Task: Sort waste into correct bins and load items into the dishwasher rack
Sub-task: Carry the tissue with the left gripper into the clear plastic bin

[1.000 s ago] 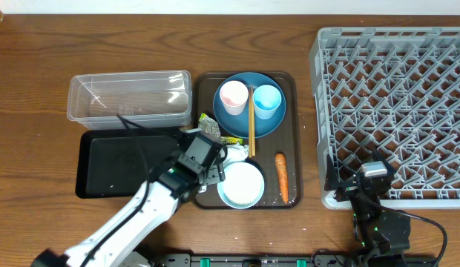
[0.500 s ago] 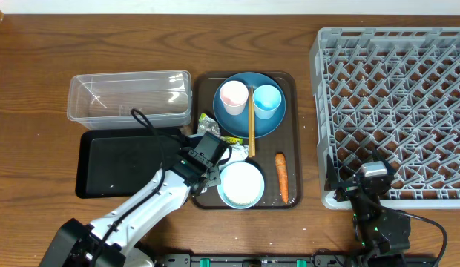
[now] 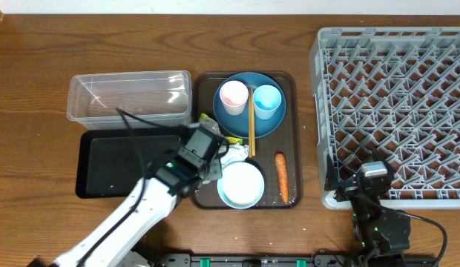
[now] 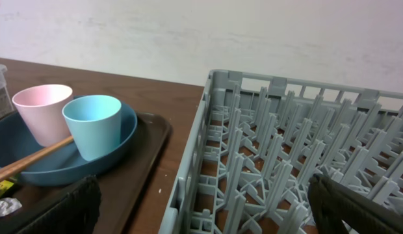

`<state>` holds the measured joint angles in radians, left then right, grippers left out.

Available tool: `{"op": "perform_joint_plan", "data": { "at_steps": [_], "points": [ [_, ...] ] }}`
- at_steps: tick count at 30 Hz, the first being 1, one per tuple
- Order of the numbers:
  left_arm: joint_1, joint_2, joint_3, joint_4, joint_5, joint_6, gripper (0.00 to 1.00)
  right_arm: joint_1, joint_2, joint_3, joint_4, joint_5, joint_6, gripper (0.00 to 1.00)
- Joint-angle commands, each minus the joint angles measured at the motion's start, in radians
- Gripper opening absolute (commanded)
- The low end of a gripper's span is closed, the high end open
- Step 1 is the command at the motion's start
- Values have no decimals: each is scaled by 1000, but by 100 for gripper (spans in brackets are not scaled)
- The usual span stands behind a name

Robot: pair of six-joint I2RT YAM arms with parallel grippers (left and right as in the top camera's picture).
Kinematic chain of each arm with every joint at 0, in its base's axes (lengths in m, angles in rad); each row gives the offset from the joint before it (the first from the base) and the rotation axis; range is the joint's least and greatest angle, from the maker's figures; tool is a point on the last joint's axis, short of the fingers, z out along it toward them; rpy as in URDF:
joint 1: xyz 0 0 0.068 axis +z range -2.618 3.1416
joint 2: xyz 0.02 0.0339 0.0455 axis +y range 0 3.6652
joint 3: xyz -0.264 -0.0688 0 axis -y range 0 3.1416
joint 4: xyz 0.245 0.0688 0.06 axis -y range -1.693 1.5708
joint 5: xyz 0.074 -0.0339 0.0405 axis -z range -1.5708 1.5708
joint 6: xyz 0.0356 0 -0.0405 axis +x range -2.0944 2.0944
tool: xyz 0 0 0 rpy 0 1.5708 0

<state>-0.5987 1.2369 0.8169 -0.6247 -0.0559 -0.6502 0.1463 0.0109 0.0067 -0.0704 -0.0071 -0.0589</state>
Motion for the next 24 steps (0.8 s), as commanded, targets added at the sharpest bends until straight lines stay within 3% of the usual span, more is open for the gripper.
{"op": "perform_joint_plan", "data": {
  "at_steps": [1,6,10,16,21,22,23,24],
  "points": [
    [4,-67,127,-30,-71,87,6,7,-4,-2,-5,2,10,99],
    [82,-79,253,-48,-193,190,6,7,-4,-2,-5,2,10,99],
    [205,-48,254,3,-304,213,6,7,-4,-2,-5,3,10,99],
    [393,105,254,100,-289,215,6,7,-4,-2,-5,2,10,99],
    [499,271,254,212,-214,293,7,7,-4,-2,-5,2,10,99],
    [515,299,254,230,-197,299,11,7,-4,-2,-5,3,10,99],
    [529,319,254,245,-186,299,34,7,-4,-2,-5,2,10,99],
    [538,328,254,254,-180,299,50,7,-4,-2,-5,2,10,99]
  ]
}}
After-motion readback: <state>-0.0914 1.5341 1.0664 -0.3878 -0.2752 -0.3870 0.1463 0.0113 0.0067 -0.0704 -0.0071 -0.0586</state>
